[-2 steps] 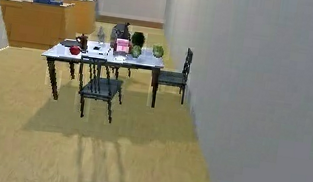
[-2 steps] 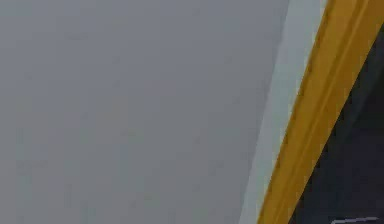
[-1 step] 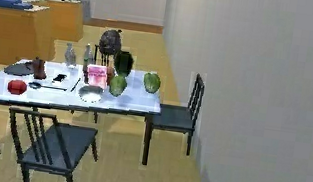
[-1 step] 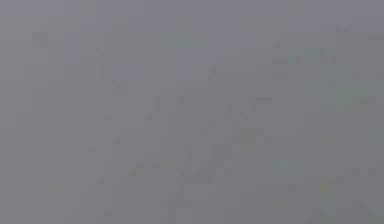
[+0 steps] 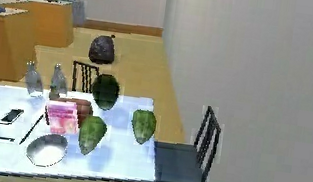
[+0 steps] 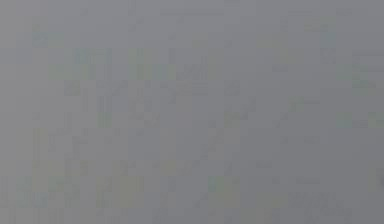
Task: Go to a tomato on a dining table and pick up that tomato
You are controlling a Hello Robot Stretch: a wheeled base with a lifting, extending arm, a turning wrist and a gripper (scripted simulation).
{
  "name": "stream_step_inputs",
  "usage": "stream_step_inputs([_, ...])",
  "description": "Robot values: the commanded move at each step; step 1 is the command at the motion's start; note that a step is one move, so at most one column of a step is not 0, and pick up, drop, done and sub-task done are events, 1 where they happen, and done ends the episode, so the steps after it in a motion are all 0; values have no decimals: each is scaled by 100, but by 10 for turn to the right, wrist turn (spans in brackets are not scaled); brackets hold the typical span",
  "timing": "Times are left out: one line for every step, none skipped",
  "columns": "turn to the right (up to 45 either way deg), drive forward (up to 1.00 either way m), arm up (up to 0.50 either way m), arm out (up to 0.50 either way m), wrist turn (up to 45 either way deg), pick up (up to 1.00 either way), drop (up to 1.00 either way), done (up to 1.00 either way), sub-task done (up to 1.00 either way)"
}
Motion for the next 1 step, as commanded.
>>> stream_step_inputs([-450, 0, 0, 0, 0, 0, 0, 0, 0])
